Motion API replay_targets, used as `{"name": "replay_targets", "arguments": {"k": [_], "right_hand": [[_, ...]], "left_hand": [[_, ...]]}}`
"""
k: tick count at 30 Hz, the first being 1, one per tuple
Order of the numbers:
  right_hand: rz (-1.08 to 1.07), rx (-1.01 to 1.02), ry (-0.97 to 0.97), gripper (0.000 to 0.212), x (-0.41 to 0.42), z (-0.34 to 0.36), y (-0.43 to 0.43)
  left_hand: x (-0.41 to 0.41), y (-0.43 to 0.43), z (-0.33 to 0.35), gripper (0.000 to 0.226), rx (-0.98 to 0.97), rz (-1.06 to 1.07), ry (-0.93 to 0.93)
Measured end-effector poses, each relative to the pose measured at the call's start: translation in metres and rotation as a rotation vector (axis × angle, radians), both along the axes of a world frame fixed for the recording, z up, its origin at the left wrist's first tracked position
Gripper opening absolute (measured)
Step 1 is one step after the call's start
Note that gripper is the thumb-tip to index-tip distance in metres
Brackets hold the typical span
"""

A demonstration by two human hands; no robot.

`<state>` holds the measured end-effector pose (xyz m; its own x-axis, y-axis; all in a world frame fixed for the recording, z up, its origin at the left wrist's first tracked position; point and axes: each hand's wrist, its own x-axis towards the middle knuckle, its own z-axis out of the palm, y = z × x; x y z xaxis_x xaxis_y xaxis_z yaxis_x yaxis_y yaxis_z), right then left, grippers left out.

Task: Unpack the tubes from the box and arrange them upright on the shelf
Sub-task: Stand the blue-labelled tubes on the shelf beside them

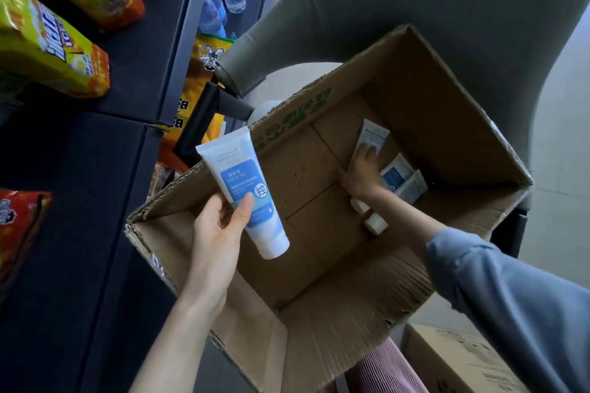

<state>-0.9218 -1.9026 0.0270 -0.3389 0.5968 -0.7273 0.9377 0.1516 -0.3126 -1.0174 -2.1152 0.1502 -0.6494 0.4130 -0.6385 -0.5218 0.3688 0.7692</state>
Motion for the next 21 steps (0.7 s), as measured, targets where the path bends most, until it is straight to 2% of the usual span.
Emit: {"name": "replay_targets", "arguments": {"k": [4,11,13,17,19,21], "right_hand": [[0.092,0.043,-0.098,0.086,-0.005,-0.012,0.004],[-0.238,0.009,-0.108,0.081,-0.01,-0.019,0.011],[-0.216,0.071,-0.103,0.085,-0.009,-0.019,0.011],[-0.129,0.167,-0.047,0.08,-0.008,-0.018,0.009],[-0.104,0.17,-0.043,0.078,-0.009,-0.017,0.01],[-0.166,0.112,-0.008,0.074,-0.012,-0.014,0.012]], "left_hand": [[0.0,0.004,0.001,0.033,0.009,0.005,-0.02],[0.001,0.003,0.001,0.039,-0.016,-0.002,-0.017],[0.0,0.001,0.001,0.04,-0.008,0.018,-0.032],[0.001,-0.002,0.004,0.041,0.02,0.064,-0.087],[0.002,-0.004,0.006,0.035,0.049,0.077,-0.125],[0.002,-0.005,0.009,0.034,0.068,0.085,-0.162]]}}
